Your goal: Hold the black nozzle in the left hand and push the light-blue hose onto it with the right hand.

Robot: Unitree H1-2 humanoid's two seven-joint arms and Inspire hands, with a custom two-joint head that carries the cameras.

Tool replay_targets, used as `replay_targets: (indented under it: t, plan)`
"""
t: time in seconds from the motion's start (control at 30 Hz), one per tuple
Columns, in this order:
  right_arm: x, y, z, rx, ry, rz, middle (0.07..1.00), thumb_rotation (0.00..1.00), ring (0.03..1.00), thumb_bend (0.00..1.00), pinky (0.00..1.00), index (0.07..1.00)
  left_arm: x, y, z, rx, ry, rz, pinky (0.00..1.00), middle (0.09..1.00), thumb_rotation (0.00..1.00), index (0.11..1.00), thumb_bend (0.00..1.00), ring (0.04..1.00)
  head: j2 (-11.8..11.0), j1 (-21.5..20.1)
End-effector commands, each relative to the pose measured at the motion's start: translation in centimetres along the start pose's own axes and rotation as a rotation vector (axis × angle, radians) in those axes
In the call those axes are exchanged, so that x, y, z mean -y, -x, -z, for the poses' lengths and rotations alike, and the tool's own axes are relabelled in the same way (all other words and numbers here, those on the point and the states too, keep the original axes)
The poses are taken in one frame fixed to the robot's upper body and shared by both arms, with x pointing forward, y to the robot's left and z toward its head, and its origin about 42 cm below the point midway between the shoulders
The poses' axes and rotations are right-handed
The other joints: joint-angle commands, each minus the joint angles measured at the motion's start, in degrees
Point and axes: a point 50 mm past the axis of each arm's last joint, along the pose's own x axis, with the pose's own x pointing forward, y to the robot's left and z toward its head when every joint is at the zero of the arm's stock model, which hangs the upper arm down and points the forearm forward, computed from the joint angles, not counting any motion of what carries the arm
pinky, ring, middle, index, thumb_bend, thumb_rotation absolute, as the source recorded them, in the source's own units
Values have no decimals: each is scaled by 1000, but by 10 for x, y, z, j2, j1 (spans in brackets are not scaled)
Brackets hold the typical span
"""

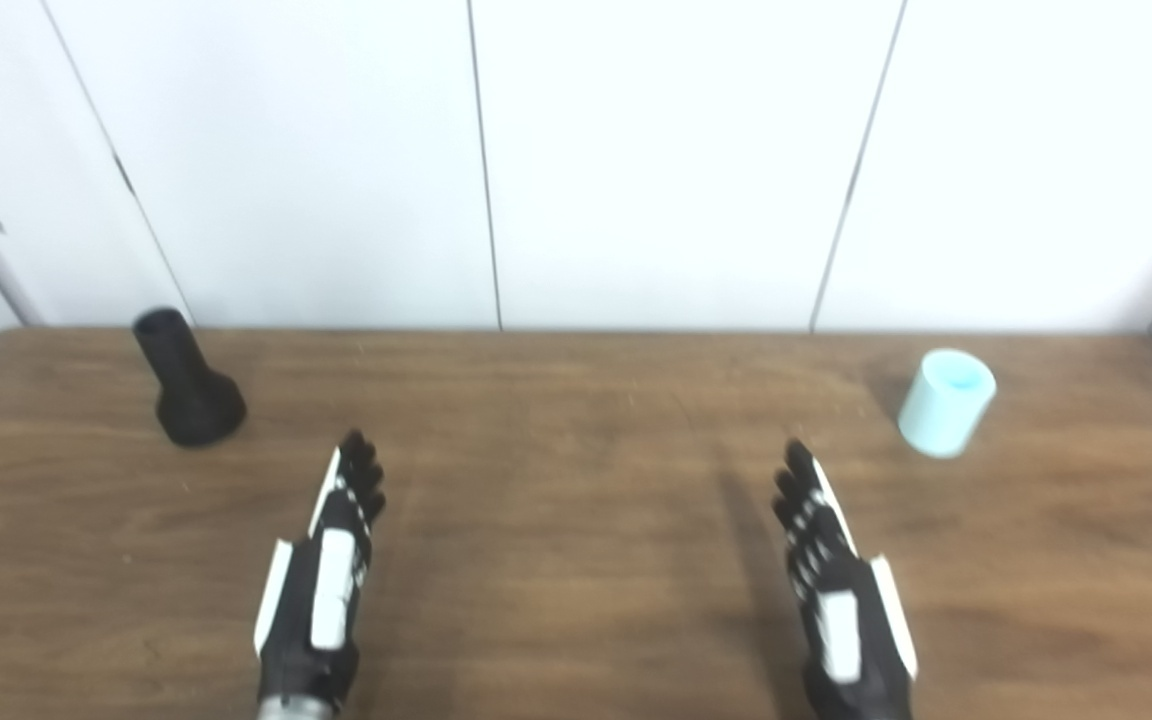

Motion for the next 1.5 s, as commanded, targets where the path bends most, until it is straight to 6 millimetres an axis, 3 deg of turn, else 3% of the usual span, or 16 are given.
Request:
replay_targets:
  t: [0.0,0.2,0.53,0.9,1.0,1.13,1.3,1.4,1.47]
  plan:
    - [14,16,18,-48,10,9,1000,953,1000,658,989,959,-2,15,1,18,13,-46,1000,1000,1000,1000,602,1000,-1,2]
    - [17,20,21,-45,27,11,1000,978,999,648,990,963,-20,3,-1,112,-40,-139,1000,1000,1000,1000,572,1000,-14,21]
    - [18,22,23,-39,18,6,1000,997,1000,631,1000,963,-78,-25,-10,239,-146,-336,1000,1000,1000,1000,544,1000,-17,27]
    - [10,19,27,-50,-2,5,1000,981,1000,619,1000,949,-154,-89,-18,274,-345,-427,1000,1000,966,1000,539,1000,-22,21]
    - [8,19,28,-53,-2,7,994,970,988,623,991,935,-168,-106,-18,255,-378,-430,1000,1000,867,1000,590,1000,-22,18]
    - [5,19,29,-55,5,7,977,949,968,632,955,920,-190,-132,-16,197,-434,-411,1000,1000,649,1000,684,995,-22,19]
    - [4,19,27,-56,14,1,976,943,962,637,945,918,-212,-160,-16,114,-563,-405,985,970,584,1000,727,975,-17,18]
    - [4,19,27,-57,16,0,974,939,960,642,942,916,-214,-167,-17,84,-605,-389,961,950,572,1000,726,966,-15,16]
    - [5,20,28,-61,15,1,966,928,956,655,937,914,-213,-171,-17,58,-646,-369,884,920,530,947,726,931,-15,16]
